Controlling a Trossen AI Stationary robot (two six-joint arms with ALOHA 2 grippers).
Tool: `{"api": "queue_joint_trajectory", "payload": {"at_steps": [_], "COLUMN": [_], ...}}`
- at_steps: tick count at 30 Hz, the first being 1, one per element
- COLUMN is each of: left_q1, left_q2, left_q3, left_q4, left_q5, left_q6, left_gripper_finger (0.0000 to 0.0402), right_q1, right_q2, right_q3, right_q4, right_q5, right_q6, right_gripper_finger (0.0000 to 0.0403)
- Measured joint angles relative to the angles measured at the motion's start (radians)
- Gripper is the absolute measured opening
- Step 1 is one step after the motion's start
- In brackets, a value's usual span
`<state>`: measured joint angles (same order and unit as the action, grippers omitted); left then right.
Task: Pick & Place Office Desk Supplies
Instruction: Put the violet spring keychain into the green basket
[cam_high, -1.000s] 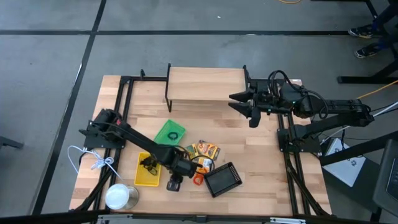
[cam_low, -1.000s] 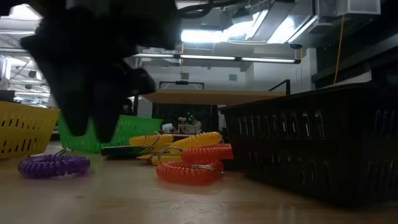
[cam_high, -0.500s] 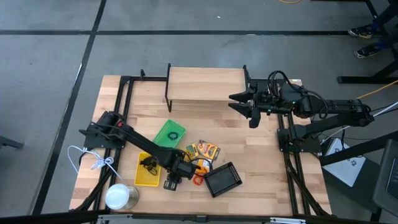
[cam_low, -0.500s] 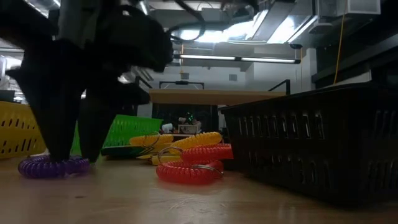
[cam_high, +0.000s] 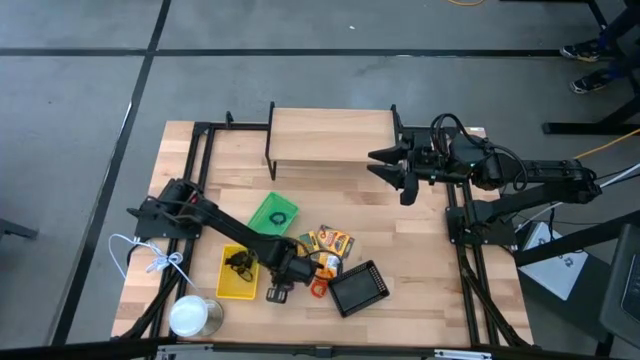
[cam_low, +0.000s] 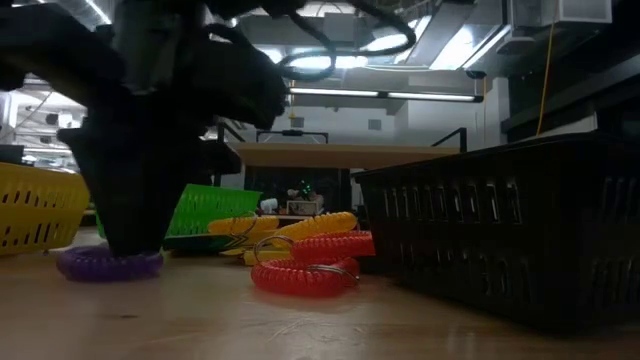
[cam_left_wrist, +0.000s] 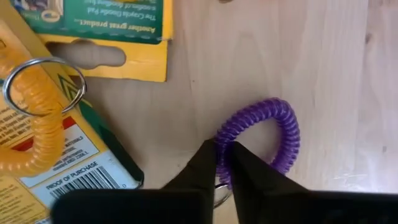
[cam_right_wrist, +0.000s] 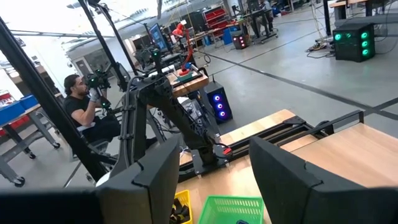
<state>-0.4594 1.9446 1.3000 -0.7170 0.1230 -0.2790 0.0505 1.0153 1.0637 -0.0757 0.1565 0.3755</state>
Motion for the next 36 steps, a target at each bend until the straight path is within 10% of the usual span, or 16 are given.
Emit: {"api": "queue_joint_trajectory", "payload": {"at_steps": [9, 20, 36], "left_q1": [0.024, 0.154, 0.543], "left_q2": [-0.093, -0.269, -0.708], "left_q3": [-0.002, -0.011, -0.397], "left_q4": [0.010, -0.118, 0.013], "left_q5": [0.092, -0.053, -0.072], "left_q6": [-0.038, 0.056, 0.064], "left_gripper_finger": [0.0009, 0.0006, 0.0012], "right_q1": [0.000, 0.003, 0.004], "right_q2": [0.000, 0.000, 0.000], "right_q3": [0.000, 0.000, 0.000], "right_q4": [0.000, 0.006, 0.013], "right_q5": [0.012, 0.038, 0.096], "right_q6": [-0.008, 0.010, 0.060], "right_gripper_finger": [0.0197, 0.0197, 0.0197]}}
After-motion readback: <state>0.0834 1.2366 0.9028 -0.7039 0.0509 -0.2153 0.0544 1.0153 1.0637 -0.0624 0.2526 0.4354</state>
